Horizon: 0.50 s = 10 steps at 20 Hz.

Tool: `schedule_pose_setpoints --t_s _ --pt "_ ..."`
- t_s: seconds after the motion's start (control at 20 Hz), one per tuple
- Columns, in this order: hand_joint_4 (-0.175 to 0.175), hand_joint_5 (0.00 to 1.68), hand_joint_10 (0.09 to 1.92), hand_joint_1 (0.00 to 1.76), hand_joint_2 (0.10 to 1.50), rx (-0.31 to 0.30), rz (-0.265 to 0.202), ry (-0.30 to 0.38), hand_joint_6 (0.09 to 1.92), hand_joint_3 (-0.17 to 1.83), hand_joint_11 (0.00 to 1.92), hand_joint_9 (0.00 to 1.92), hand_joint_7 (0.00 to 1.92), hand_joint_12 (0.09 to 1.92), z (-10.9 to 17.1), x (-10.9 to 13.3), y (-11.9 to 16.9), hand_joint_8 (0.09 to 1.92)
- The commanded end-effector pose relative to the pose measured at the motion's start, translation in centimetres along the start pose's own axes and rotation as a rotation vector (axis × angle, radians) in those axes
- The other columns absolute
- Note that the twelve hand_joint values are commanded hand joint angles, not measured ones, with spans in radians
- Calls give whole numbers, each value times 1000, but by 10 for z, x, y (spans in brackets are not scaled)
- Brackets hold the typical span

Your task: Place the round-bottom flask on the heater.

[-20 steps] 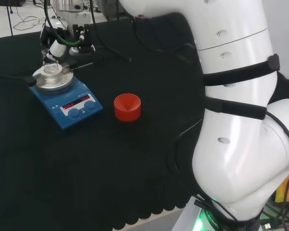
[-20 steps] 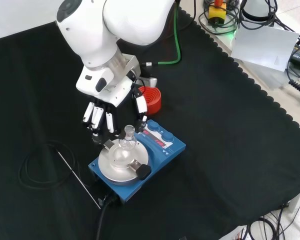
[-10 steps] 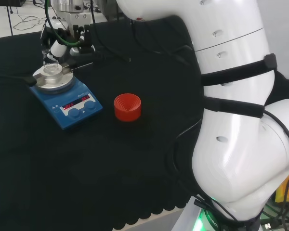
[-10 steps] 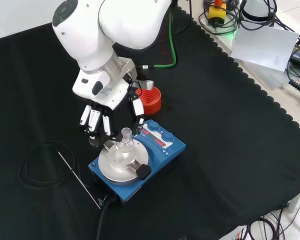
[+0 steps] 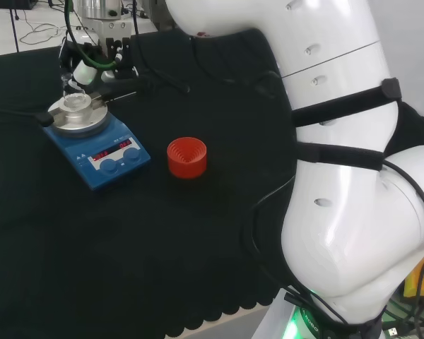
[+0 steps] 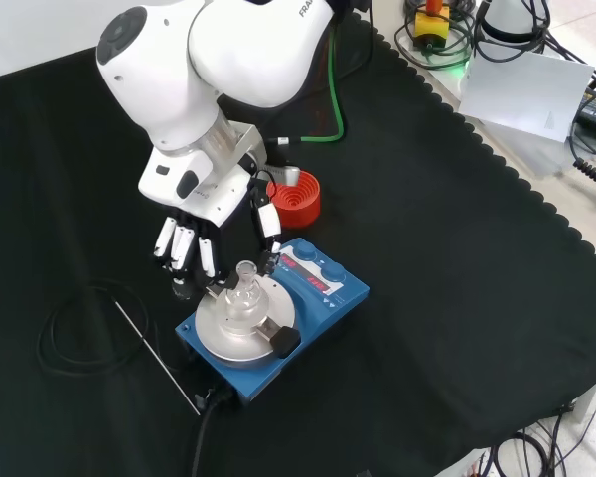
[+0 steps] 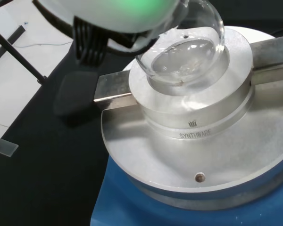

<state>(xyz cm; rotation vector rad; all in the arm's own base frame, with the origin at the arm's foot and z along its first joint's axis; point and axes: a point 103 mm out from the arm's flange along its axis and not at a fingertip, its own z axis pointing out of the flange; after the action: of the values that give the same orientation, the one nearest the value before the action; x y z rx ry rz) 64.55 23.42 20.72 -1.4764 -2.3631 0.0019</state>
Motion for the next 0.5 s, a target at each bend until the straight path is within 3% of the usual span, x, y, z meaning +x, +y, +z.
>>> schedule_pose_setpoints --t_s 0.05,0.4,0.5 --pt "21 1156 627 1132 620 13 8 -3 970 843 335 582 345 1347 3 -5 3 681" --pt "21 1154 627 1131 621 14 13 6 973 844 336 581 345 1347 4 -10 4 682" --pt "47 1140 631 1120 648 16 14 13 972 800 335 578 343 1349 5 -10 4 685"
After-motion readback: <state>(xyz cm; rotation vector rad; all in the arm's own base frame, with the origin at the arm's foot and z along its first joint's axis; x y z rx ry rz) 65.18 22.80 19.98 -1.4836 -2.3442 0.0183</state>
